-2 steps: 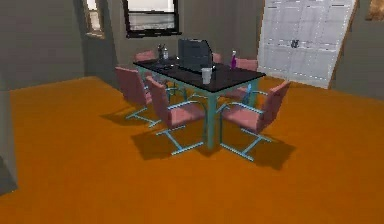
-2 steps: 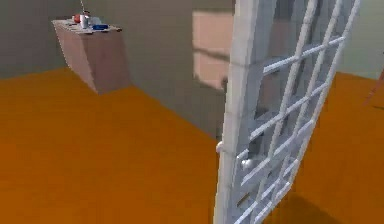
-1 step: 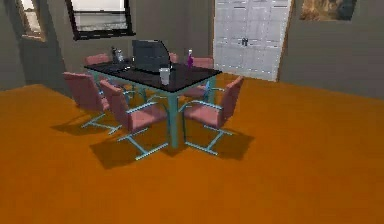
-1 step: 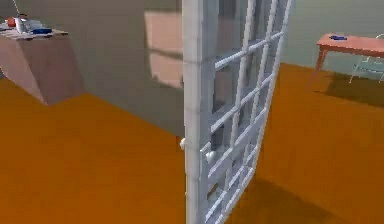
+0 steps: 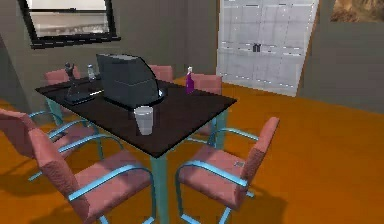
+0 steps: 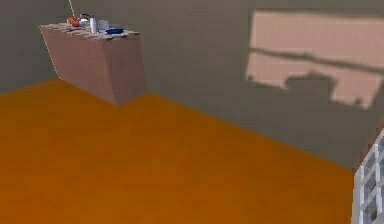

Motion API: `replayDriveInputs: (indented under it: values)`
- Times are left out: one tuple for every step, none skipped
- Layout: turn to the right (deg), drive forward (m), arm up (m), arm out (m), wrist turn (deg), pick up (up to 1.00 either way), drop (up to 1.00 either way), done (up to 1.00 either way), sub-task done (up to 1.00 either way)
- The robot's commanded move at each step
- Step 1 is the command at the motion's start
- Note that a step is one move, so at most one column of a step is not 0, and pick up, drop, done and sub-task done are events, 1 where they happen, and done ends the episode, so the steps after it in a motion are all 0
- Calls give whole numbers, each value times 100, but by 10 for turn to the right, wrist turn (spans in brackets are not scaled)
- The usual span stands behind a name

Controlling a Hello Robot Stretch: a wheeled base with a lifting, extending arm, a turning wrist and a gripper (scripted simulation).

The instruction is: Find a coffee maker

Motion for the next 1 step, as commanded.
replayDriveInputs:
  values:
    - [90,0,0,0,0,0,0,0,0]
